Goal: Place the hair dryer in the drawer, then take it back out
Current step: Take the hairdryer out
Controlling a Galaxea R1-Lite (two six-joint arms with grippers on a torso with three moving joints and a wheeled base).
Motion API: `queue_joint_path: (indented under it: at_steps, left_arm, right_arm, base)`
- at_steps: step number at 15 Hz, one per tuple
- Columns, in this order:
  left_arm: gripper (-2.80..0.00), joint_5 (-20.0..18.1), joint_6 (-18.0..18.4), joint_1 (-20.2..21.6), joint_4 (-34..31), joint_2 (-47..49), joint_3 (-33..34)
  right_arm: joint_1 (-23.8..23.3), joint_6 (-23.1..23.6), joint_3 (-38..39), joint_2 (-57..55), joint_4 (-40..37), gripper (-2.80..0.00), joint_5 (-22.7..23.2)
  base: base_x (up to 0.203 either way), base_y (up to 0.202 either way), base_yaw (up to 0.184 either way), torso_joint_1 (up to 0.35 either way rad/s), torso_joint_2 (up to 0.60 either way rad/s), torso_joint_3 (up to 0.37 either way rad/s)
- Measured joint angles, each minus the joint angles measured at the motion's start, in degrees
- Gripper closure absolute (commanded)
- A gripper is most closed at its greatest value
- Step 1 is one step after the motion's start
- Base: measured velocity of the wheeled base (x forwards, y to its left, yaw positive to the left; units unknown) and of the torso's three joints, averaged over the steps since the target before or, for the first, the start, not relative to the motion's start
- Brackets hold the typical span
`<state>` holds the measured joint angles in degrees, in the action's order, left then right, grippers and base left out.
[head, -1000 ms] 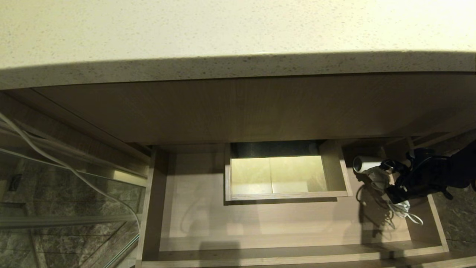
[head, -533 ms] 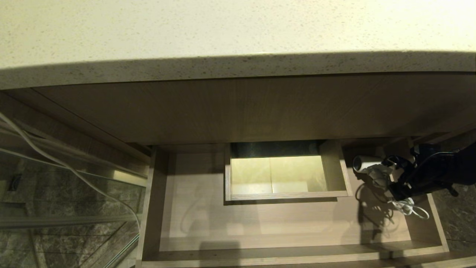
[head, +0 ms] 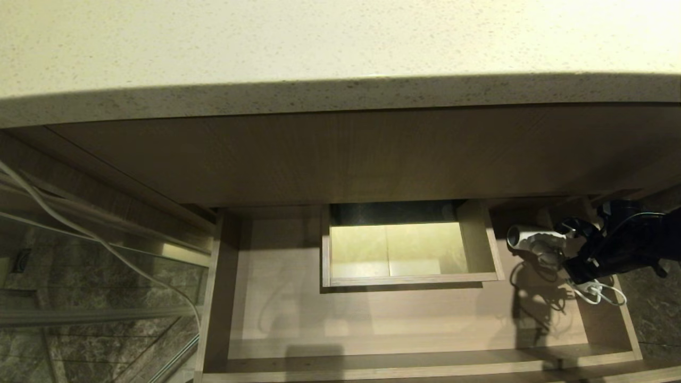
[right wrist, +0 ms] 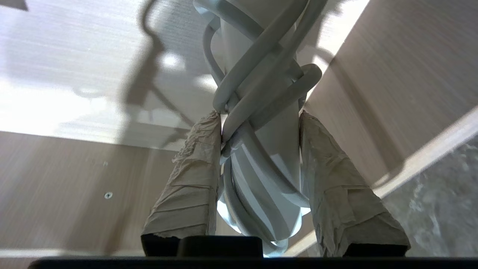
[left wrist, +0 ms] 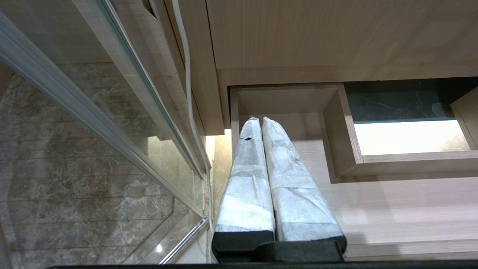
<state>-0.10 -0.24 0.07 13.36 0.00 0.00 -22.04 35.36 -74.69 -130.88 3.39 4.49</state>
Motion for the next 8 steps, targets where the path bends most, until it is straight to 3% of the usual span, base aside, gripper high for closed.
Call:
queue_joint_path:
  at_steps: [8]
  left_arm:
    - [0.0, 0.0, 0.02, 0.0, -0.02, 0.0, 0.0]
  right_arm:
    - [0.02, 1.28, 3.23, 4.27, -1.31, 0.0, 0.17]
  base:
    - [0.0, 0.0, 0.0, 0.0, 0.0, 0.0]
